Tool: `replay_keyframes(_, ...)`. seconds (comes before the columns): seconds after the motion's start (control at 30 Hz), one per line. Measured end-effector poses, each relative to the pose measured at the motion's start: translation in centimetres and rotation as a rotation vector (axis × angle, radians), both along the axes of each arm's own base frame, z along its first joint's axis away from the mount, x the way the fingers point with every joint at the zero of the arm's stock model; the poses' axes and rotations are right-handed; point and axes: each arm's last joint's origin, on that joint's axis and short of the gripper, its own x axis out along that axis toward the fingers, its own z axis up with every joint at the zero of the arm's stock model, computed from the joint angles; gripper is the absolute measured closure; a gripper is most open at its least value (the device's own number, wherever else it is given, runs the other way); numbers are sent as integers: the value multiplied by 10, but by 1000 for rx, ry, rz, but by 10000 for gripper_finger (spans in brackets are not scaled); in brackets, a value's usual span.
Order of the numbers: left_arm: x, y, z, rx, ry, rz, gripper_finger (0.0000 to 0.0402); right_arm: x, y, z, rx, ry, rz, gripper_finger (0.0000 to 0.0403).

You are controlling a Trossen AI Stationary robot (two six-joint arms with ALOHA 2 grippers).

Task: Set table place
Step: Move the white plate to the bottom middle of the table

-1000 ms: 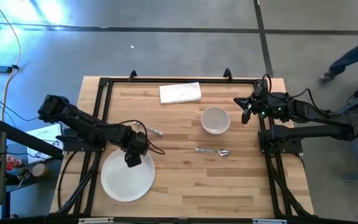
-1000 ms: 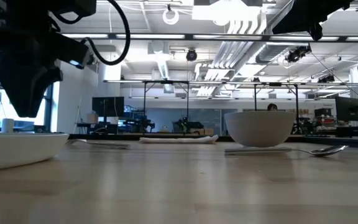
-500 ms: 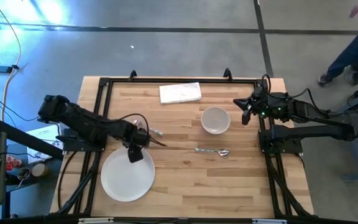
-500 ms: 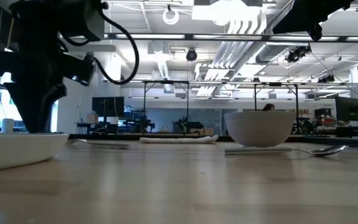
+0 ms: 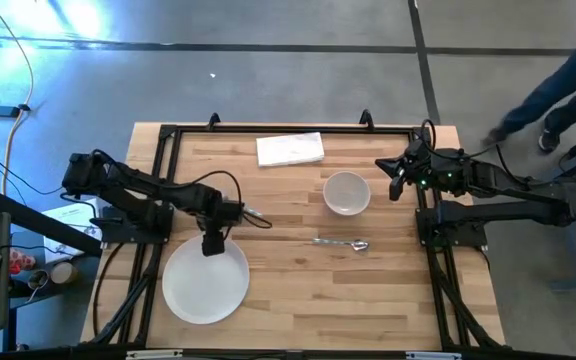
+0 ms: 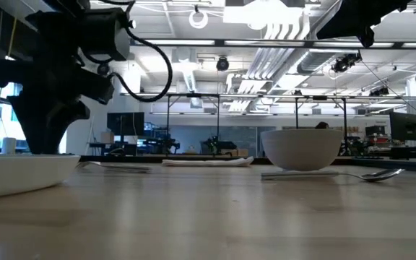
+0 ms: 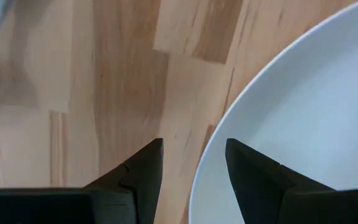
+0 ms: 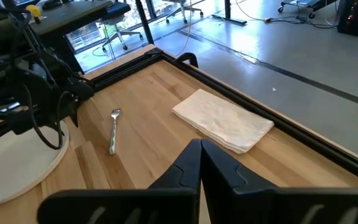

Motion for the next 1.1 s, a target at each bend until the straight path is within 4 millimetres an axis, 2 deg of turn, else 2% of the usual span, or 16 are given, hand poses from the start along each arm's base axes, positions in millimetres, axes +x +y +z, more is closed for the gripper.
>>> replay_keyframes(0.2,-12,-2,-14,-29,49,27,236,1,0,2,-1,-21,-1,402)
replay_keyframes(0.37,-12,-2,-17,-51,32,40,248,0,-1,2,-13,-22,-33,402)
replay_keyframes(0.47,-9,-2,-17,-51,6,42,293,0,-1,2,-7,-30,-58,402)
replay_keyframes(0.57,-7,-3,-17,-64,-16,47,367,0,-2,2,0,-35,-64,402)
replay_keyframes(0.63,-6,-3,-16,-83,-29,57,388,0,-2,2,1,-38,-64,402)
replay_keyframes(0.87,-2,-1,-16,-80,-52,199,397,1,-2,6,-12,-72,-61,402)
replay_keyframes(1.1,22,1,-11,-133,-276,436,400,1,-2,6,-13,-70,-60,402)
